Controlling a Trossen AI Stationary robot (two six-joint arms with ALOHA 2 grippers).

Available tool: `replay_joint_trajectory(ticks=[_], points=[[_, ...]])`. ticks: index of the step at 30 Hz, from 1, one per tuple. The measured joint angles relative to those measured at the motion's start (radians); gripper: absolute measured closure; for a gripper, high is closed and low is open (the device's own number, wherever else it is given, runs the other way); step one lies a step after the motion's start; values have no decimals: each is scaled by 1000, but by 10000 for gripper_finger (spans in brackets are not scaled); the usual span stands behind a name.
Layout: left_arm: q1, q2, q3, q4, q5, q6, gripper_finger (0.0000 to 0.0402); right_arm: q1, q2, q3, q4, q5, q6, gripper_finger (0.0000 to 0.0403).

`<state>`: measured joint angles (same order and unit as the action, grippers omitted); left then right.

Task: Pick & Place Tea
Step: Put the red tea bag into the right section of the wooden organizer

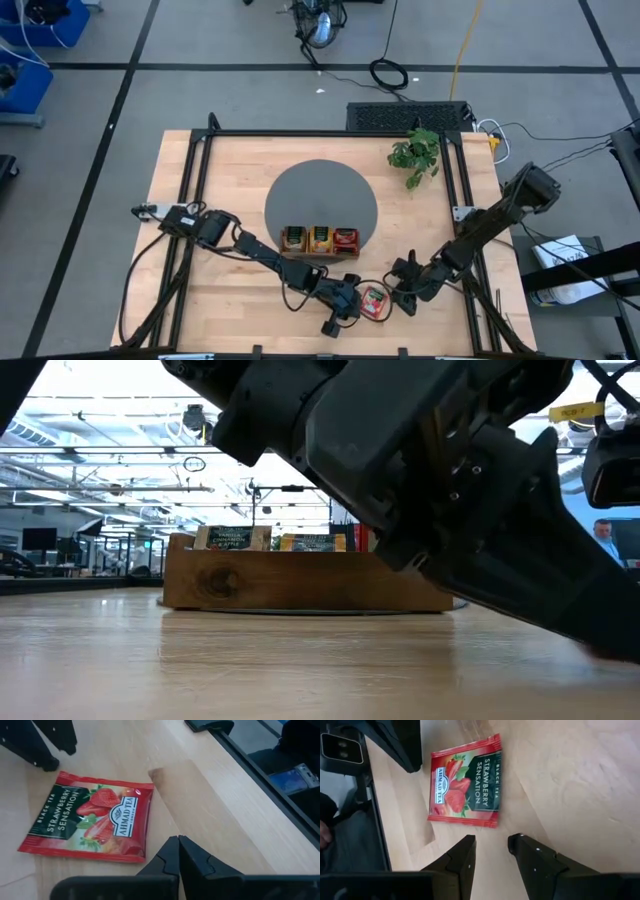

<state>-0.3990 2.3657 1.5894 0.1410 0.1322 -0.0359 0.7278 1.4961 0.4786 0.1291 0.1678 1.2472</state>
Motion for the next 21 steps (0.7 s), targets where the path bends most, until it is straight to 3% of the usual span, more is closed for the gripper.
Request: replay_joint_trajectory(ticks=[21], points=[[10,0,0,28,8,26,397,-8,172,-1,217,29,-50,273]])
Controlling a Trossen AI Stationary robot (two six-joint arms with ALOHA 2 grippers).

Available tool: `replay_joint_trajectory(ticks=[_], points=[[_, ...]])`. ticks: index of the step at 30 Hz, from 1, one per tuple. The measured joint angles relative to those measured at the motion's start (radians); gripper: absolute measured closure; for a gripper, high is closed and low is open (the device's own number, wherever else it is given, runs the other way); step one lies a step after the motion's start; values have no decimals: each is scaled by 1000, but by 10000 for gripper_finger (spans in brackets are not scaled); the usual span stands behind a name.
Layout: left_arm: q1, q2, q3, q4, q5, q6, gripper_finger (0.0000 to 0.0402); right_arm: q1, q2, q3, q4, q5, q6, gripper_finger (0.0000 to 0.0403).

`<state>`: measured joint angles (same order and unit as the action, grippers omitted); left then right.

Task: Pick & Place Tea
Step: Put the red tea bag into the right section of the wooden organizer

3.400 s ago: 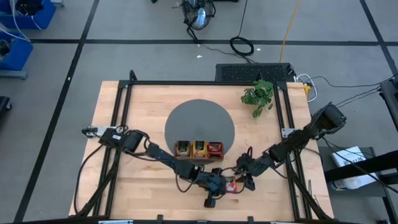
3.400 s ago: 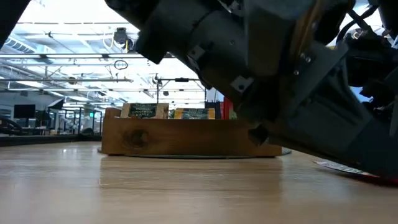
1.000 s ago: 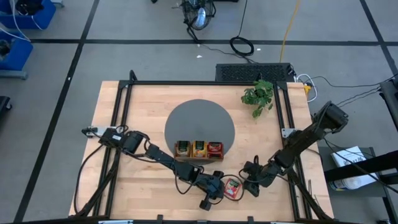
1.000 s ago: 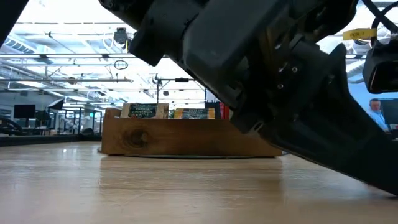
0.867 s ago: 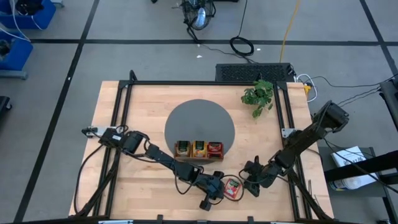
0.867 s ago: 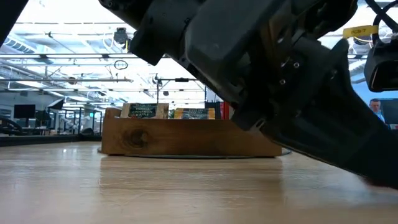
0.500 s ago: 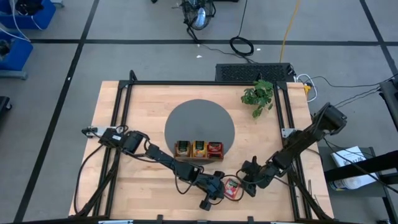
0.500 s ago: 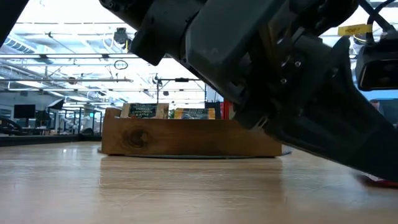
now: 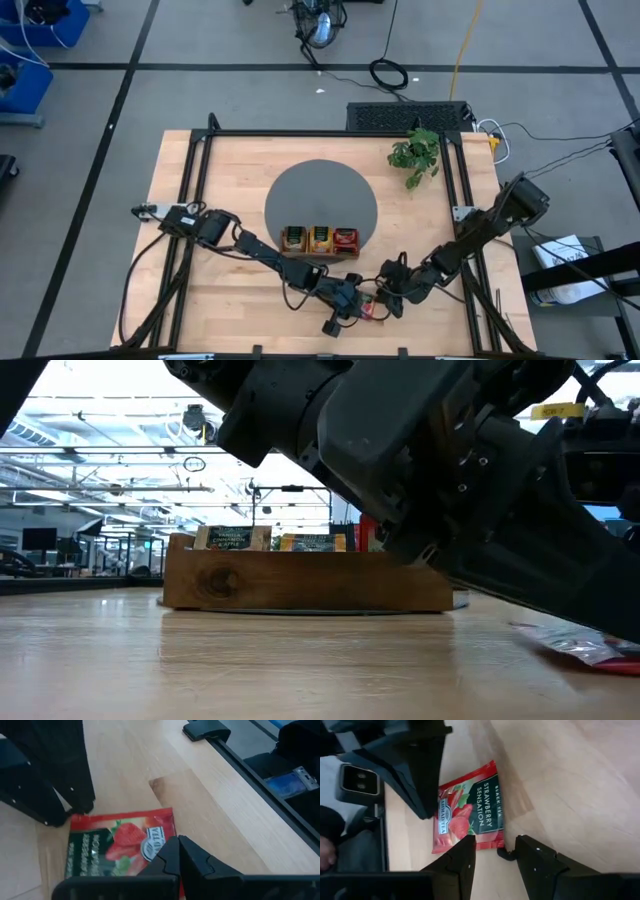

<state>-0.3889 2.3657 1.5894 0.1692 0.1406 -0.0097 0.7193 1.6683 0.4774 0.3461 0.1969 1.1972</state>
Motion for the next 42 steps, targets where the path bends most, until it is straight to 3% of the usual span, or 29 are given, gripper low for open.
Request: replay_joint_trajectory(ticks=[9,14,23,42], points=[[16,20,0,32,21,-5,398,0,25,0,44,-10,-37,273],[-1,-31,6,29,-3,29,386,1,25,0,42,-3,-48,273],[-26,-54,8,-157,-31,-40,393,2,26,-1,41,9,-58,273],[8,6,11,-77,-59,-91,398,0,26,-1,49,12,-114,273]])
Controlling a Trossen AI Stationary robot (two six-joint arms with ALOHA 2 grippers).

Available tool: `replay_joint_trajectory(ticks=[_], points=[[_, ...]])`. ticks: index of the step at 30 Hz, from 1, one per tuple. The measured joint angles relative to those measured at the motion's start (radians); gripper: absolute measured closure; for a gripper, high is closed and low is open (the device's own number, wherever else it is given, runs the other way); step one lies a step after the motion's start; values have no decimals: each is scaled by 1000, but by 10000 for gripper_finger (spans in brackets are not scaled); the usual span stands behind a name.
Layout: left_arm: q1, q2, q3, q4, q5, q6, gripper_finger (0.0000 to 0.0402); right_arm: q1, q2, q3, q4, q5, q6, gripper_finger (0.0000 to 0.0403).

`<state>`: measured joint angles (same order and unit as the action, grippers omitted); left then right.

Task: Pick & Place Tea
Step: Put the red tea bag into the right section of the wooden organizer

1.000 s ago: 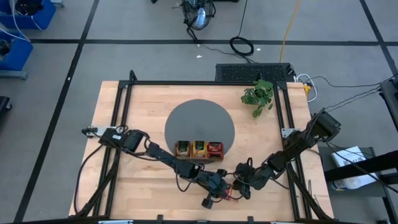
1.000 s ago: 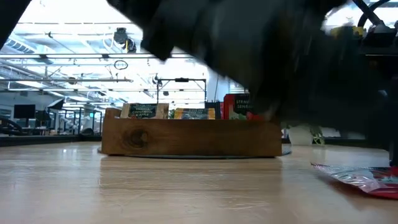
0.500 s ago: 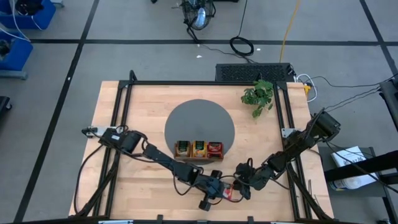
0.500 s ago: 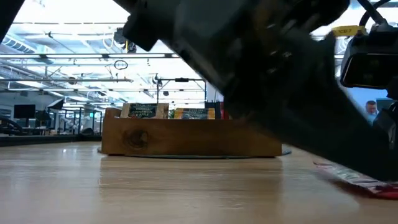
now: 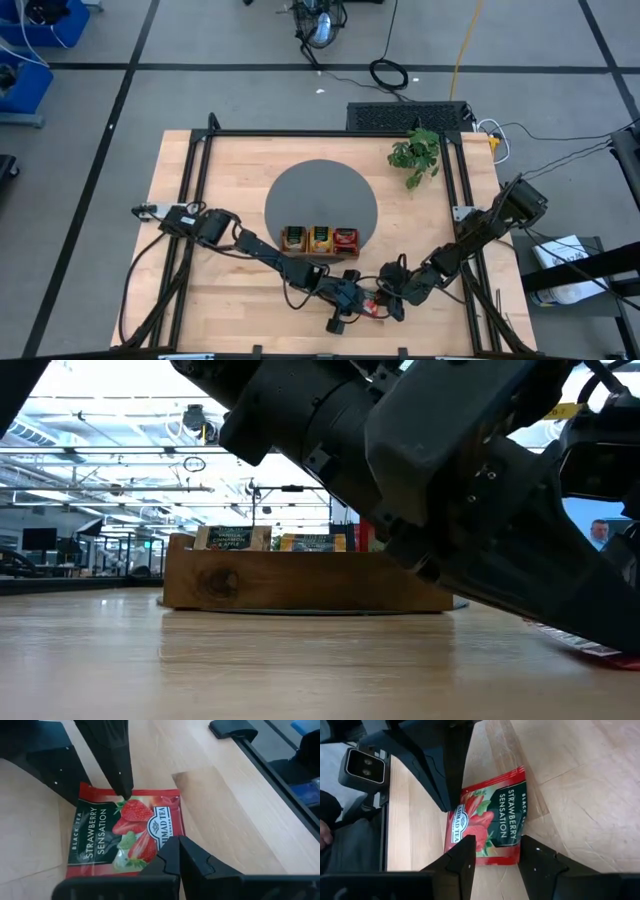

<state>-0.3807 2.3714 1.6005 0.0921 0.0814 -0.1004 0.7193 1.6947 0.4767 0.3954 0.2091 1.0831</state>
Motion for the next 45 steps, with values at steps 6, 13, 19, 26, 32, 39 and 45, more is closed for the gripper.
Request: replay_joint_trajectory(ticks=[6,13,19,26,32,39,45], points=[[1,0,0,-1,-3,4,396,-2,1,0,-3,38,-50,315],[-2,0,-1,12,-42,41,378,-2,2,0,23,101,-150,394],[-29,-104,-6,-110,-66,73,337,4,1,0,28,121,-188,401],[-112,-298,-2,-416,-227,-6,315,16,-19,1,61,129,-291,402],[-208,-377,-11,-593,-524,-72,332,-28,-142,27,-22,135,-468,403],[-274,-444,-75,-613,-697,-99,364,-127,-240,158,-195,162,-675,403],[-280,-458,-164,-602,-722,-180,386,-197,-233,268,-266,213,-838,403]])
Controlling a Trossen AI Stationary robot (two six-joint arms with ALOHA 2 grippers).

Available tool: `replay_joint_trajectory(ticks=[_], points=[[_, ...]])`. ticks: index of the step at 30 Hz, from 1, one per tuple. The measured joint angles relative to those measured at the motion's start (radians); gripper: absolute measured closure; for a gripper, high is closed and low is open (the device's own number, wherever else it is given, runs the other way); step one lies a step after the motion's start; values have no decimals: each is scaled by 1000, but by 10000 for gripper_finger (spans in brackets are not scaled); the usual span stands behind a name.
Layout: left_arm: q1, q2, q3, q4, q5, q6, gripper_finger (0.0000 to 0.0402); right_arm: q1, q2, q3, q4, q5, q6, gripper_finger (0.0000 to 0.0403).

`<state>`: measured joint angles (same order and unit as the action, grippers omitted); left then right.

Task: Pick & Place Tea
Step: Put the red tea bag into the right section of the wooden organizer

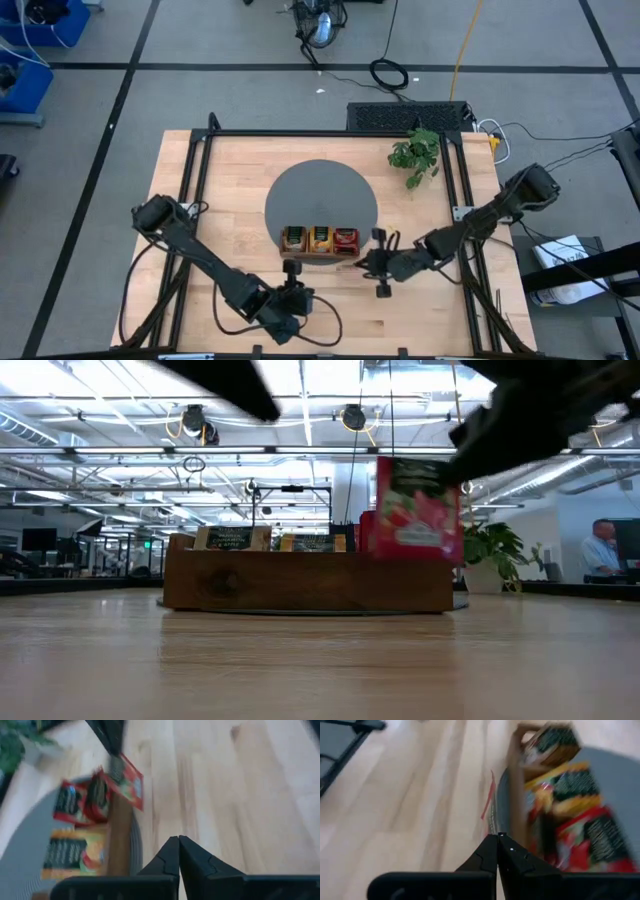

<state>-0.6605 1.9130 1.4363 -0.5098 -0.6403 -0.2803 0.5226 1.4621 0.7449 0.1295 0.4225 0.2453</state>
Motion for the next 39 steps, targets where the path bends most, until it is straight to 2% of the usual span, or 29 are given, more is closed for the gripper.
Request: replay_joint_trajectory(ticks=[6,16,24,32,37,39], points=[[2,2,-97,92,3,-36,398,-87,-2,30,-35,72,-126,403],[8,2,-156,126,3,-86,372,-199,-2,31,-56,80,-253,403],[9,2,-156,147,2,-75,371,-205,-3,32,-186,46,-203,403],[27,2,-156,152,1,-70,371,-181,-3,32,-150,45,-217,403],[27,2,-156,153,0,-67,371,-191,-3,32,-149,-119,-170,391],[28,2,-156,153,-11,-66,371,-195,-3,32,-150,-139,-139,380]])
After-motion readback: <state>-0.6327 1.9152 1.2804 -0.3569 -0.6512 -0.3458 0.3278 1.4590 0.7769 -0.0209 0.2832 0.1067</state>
